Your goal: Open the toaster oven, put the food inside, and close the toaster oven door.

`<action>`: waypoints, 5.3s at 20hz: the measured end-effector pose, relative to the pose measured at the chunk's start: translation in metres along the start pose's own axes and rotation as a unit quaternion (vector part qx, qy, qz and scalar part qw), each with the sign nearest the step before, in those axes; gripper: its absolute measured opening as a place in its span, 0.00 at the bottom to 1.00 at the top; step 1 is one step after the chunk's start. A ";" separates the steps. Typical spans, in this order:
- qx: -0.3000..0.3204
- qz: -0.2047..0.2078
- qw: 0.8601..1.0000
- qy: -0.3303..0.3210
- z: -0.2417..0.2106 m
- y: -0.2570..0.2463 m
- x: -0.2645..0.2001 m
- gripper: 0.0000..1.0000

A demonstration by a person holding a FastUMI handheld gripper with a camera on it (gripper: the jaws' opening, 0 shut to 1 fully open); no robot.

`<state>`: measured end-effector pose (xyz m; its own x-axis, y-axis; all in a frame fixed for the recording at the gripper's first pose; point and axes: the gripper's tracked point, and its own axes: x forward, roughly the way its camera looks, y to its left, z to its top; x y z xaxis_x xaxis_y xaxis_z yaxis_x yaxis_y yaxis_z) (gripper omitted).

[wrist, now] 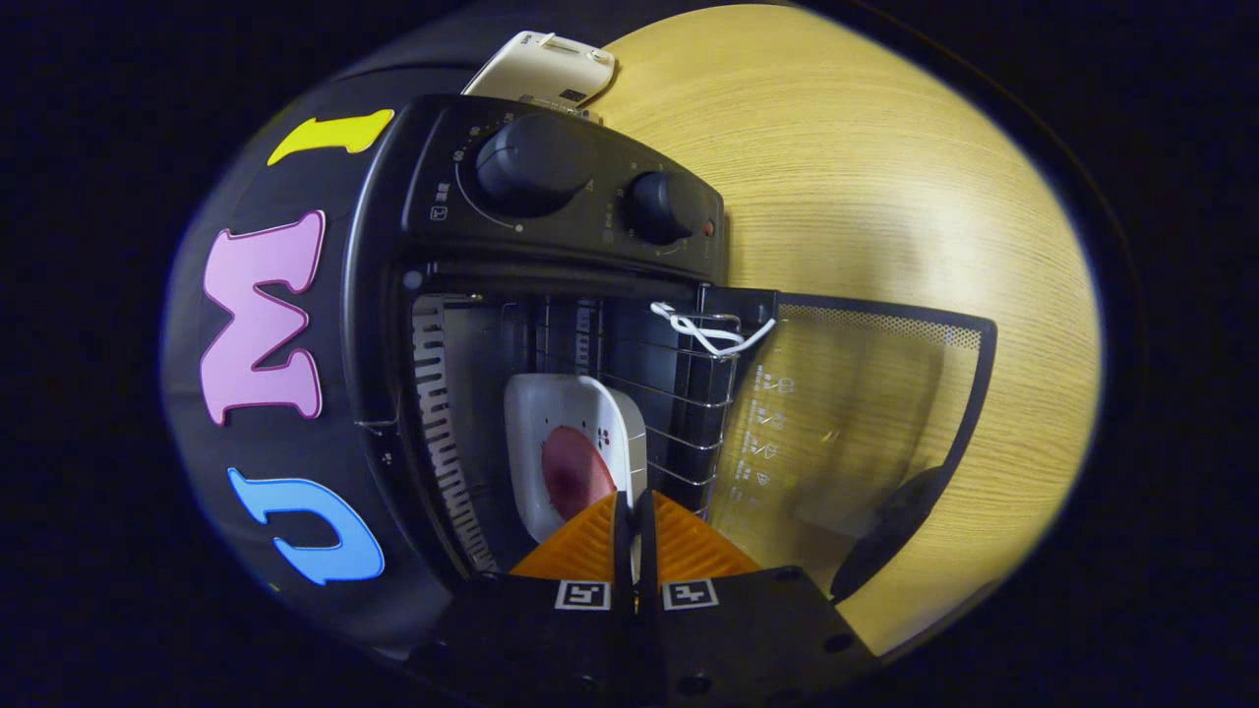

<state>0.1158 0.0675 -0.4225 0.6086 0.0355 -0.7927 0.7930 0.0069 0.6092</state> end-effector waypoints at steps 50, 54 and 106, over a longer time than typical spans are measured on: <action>-0.641 0.040 0.765 -0.042 -0.033 -0.093 -0.157 0.99; -0.684 0.004 0.729 -0.009 -0.051 -0.134 -0.128 0.99; -0.631 0.130 0.752 -0.138 -0.025 -0.021 -0.224 1.00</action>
<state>-0.0378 0.0840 -0.2571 0.8592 -0.0090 -0.5115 0.0954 0.9851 0.1429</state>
